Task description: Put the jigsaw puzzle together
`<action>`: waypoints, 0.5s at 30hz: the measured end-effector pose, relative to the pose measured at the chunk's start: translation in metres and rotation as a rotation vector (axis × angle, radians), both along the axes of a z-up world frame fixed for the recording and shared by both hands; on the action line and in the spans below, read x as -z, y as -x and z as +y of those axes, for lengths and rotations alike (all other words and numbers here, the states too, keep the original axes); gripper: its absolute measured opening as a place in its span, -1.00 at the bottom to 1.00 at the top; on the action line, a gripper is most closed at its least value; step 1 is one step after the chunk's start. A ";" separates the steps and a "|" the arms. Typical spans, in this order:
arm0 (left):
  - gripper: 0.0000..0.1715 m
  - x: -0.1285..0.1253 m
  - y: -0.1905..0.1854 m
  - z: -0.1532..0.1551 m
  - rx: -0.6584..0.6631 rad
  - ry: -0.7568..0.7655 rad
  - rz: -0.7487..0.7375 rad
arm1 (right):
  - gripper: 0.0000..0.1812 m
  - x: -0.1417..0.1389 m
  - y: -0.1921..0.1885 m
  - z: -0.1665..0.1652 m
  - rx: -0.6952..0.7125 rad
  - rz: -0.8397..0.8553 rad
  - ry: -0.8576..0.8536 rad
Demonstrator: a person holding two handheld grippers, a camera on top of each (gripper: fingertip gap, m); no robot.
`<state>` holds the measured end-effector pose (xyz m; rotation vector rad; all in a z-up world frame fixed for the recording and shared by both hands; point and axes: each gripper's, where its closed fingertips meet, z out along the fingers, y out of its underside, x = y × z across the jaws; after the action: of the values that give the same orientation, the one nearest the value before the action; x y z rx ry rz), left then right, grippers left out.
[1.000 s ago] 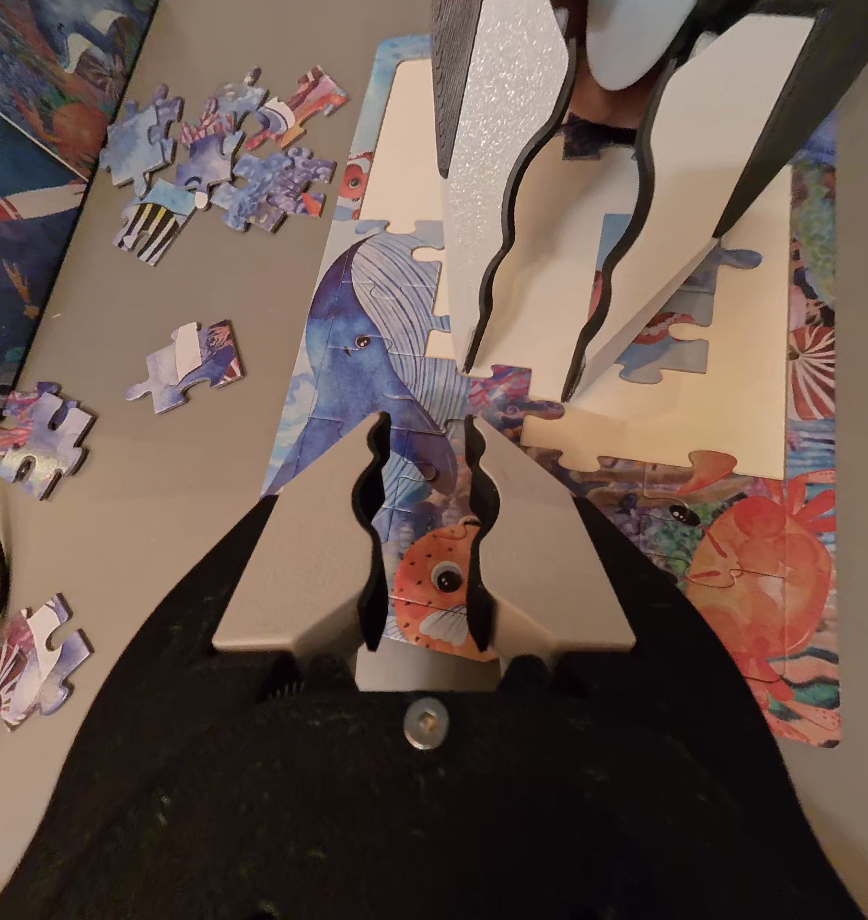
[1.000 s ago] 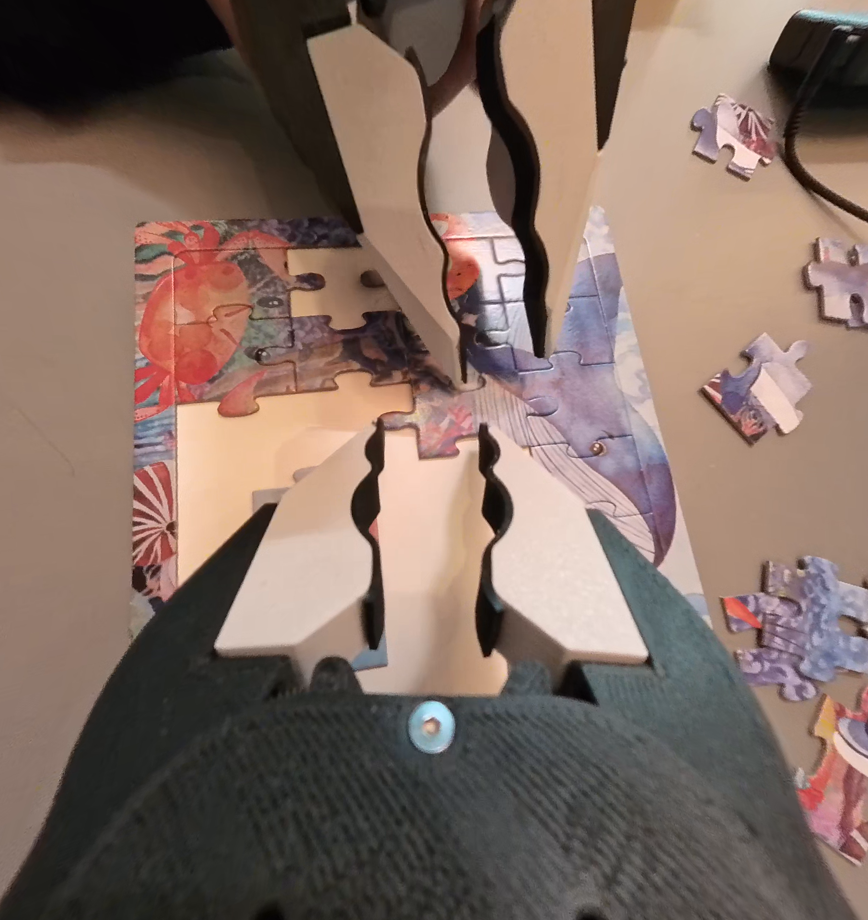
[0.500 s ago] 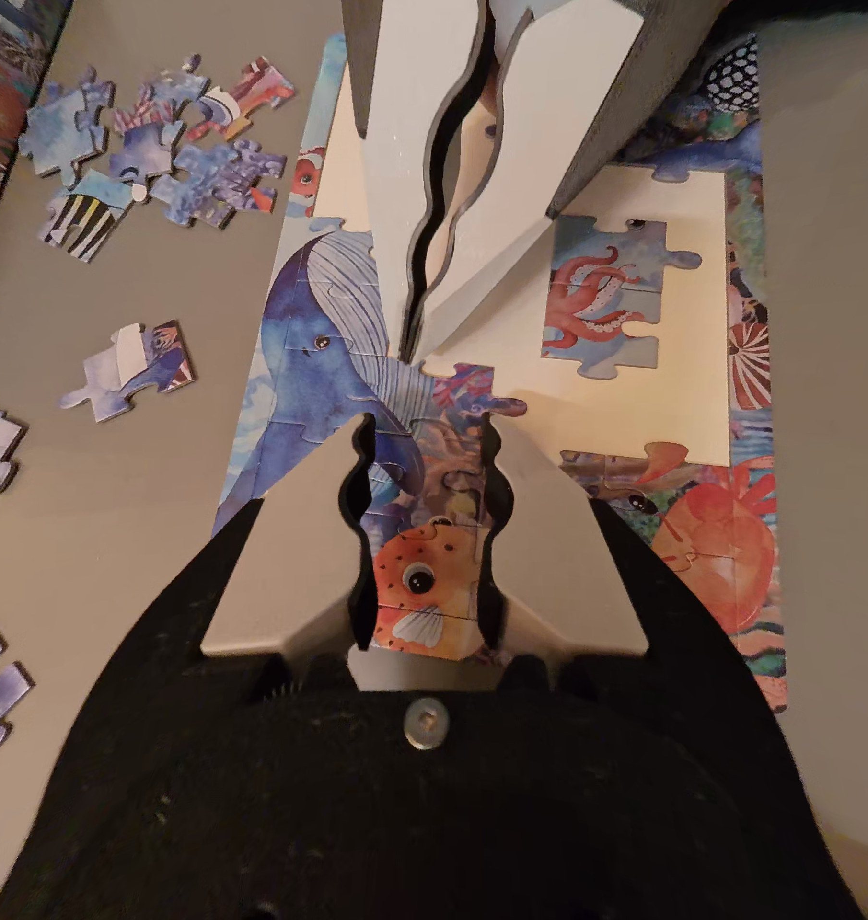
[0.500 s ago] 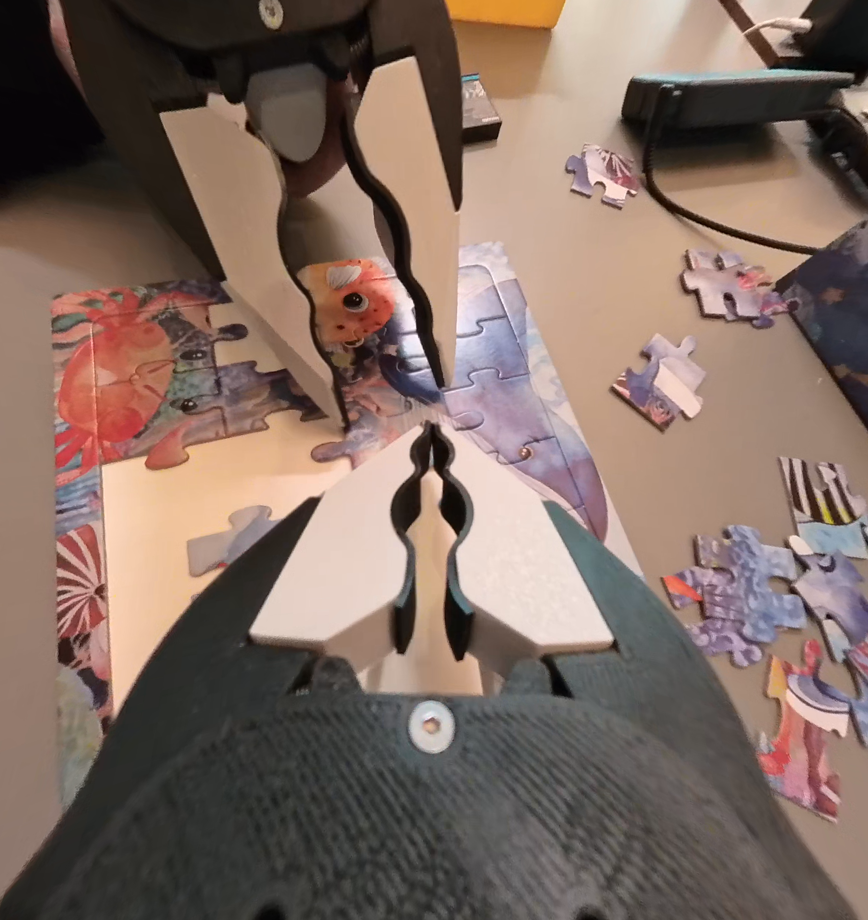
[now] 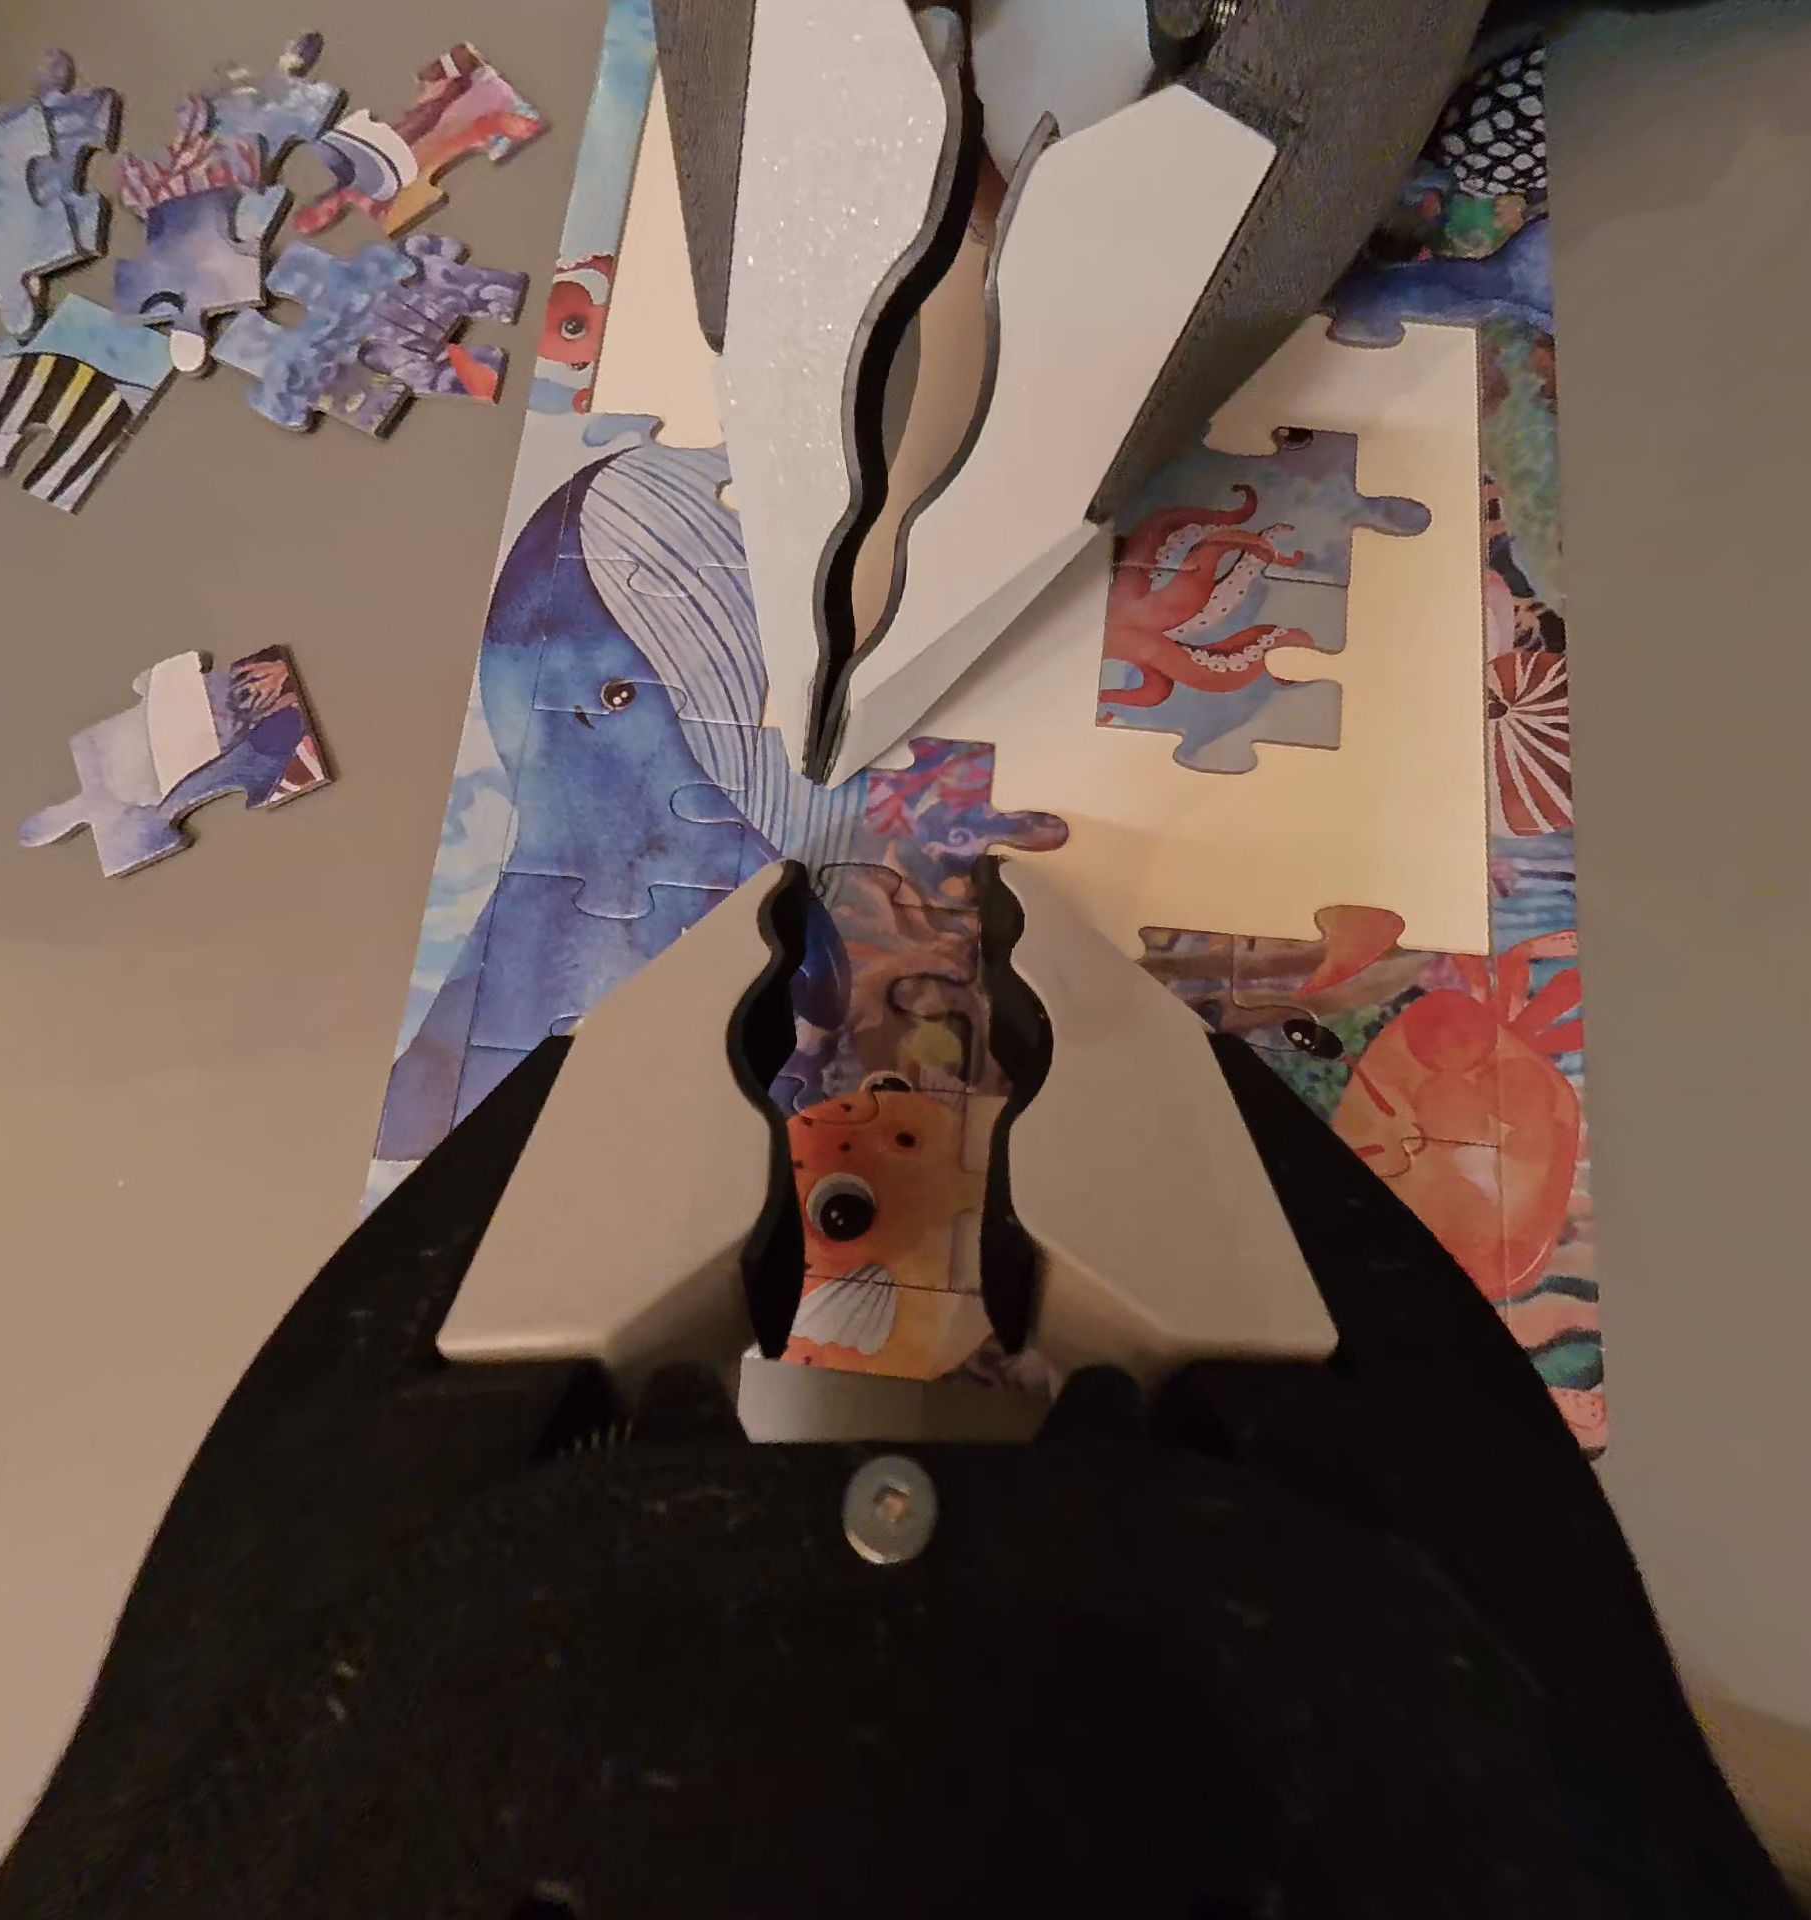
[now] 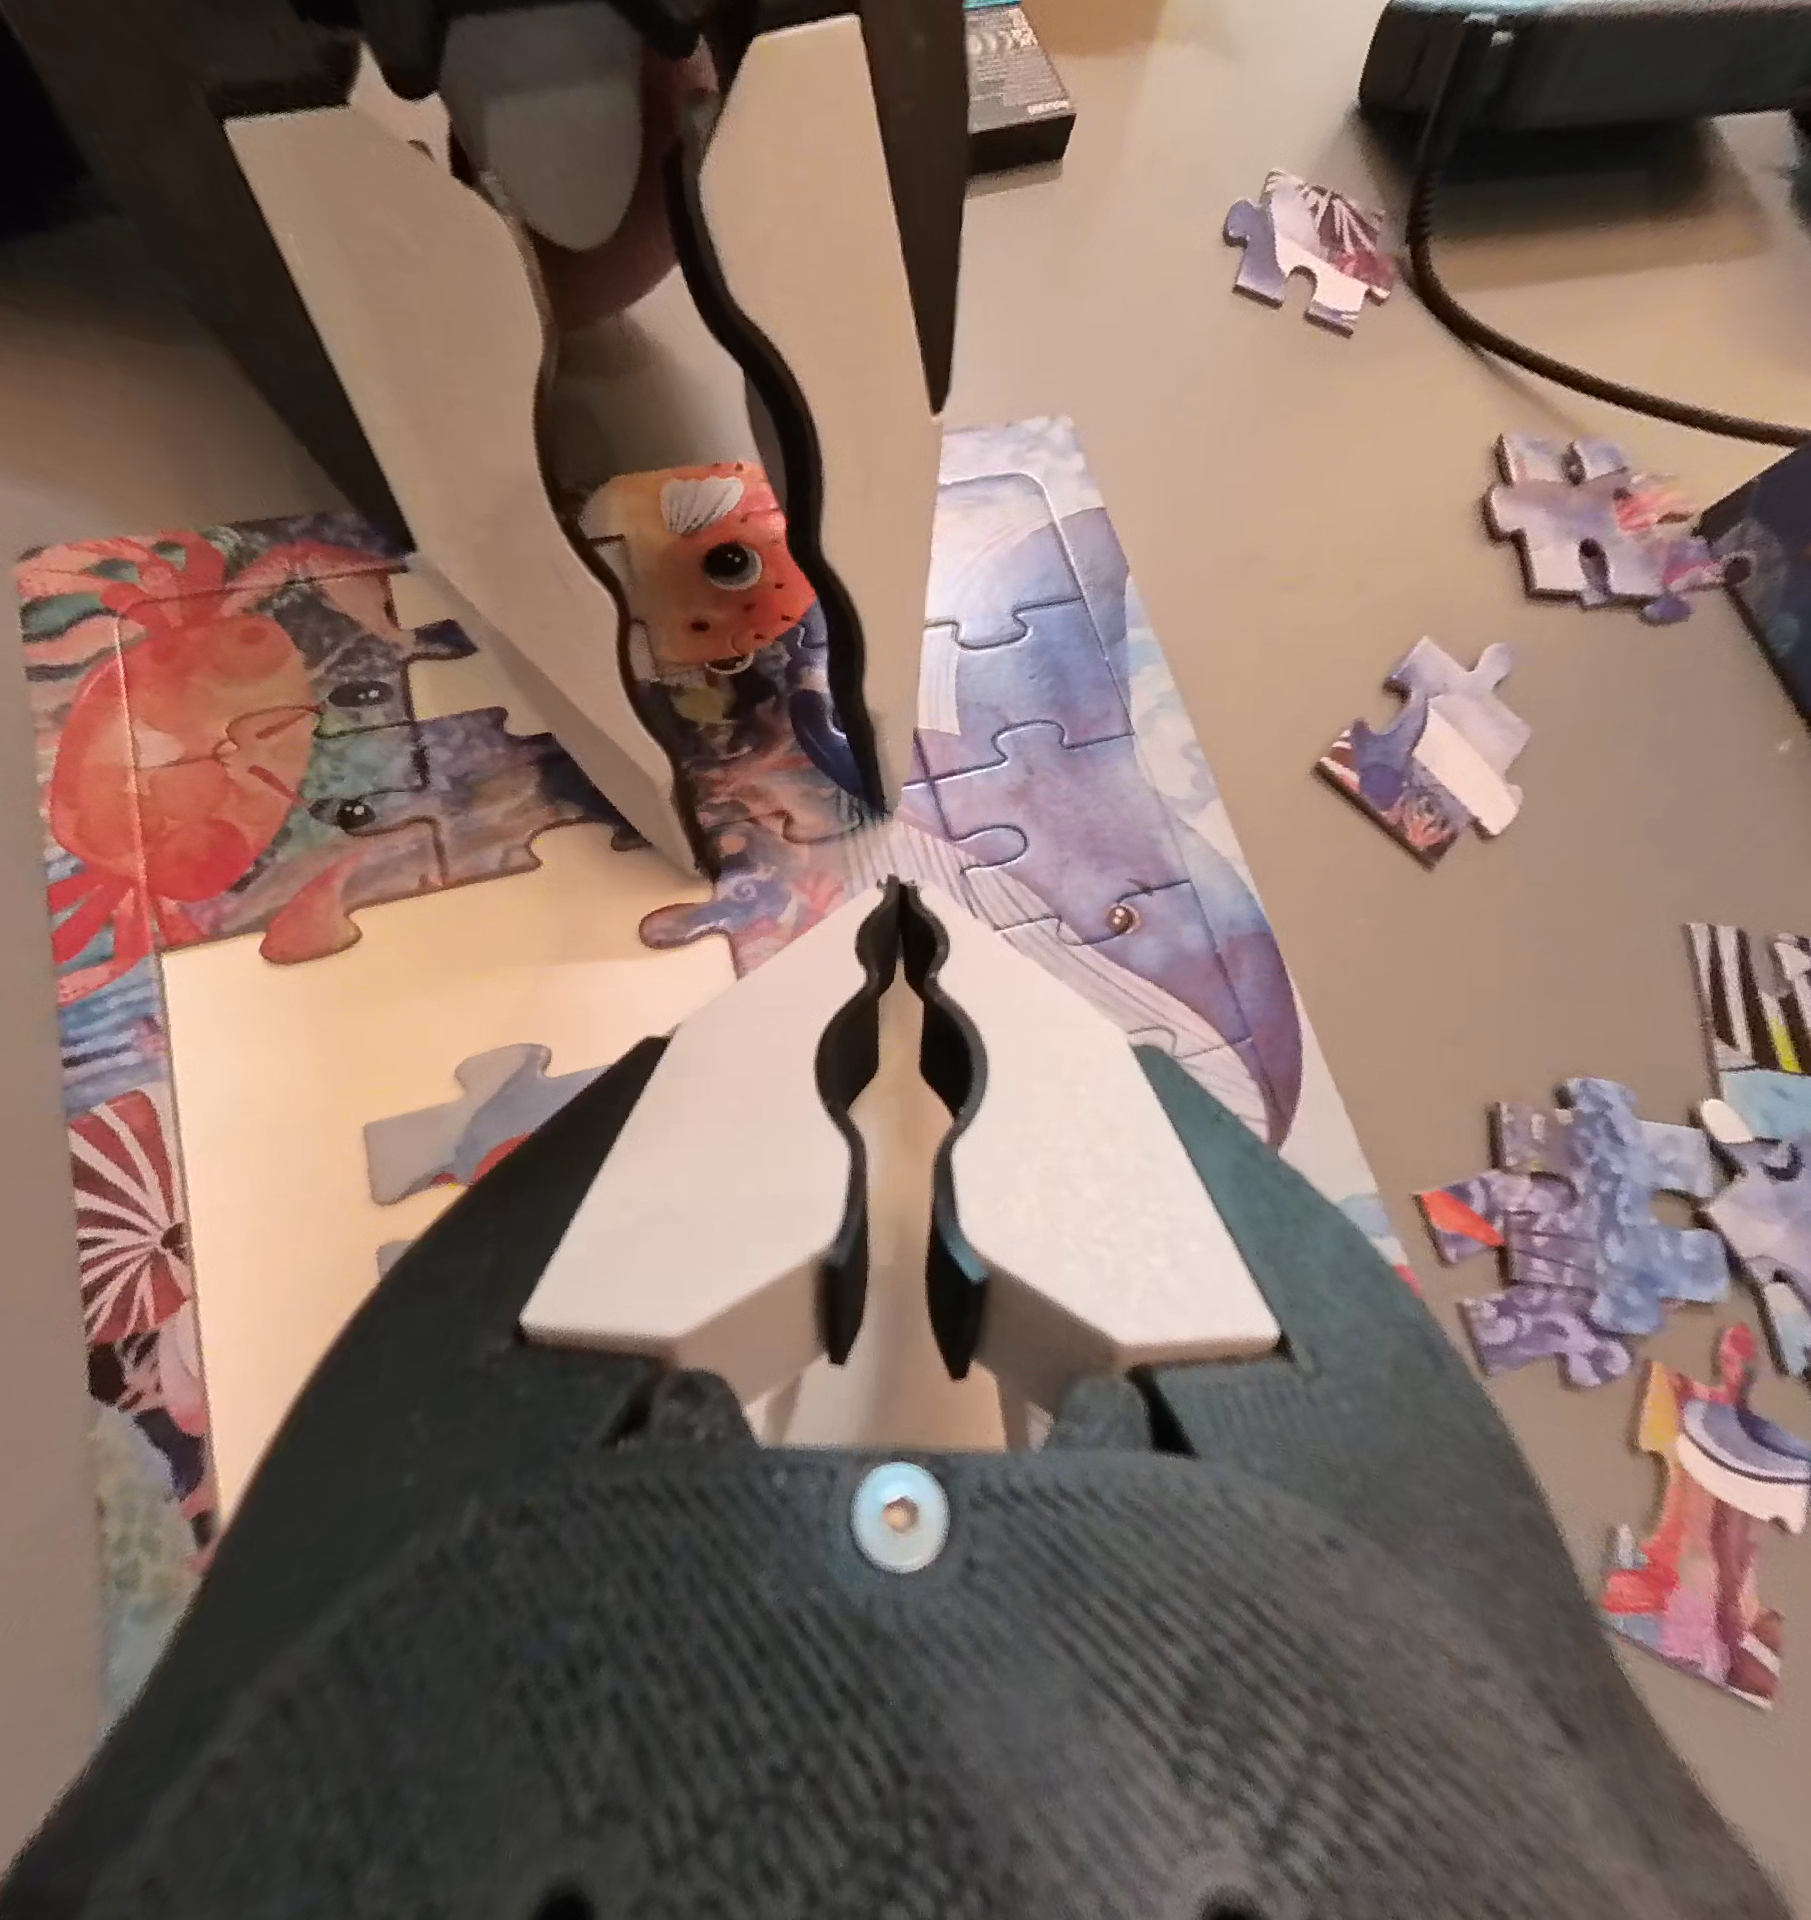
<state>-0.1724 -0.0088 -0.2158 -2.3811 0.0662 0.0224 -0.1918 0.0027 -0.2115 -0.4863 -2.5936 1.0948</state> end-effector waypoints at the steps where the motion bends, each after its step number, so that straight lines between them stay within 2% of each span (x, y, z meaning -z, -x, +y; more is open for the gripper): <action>1: -0.62 0.000 0.000 0.000 0.002 0.001 0.001 | -1.00 0.000 0.000 0.000 0.004 -0.008 0.004; 11: -0.61 0.001 -0.002 0.001 0.009 0.003 0.006 | -1.00 0.000 -0.005 -0.005 -0.016 -0.052 0.029; 15: -0.65 0.001 -0.004 0.001 0.025 0.004 0.015 | -1.00 0.000 0.021 0.015 0.089 0.079 -0.051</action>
<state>-0.1688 -0.0076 -0.2163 -2.3841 0.1035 0.0281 -0.2125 0.0178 -0.2112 -0.5297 -2.4997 0.9958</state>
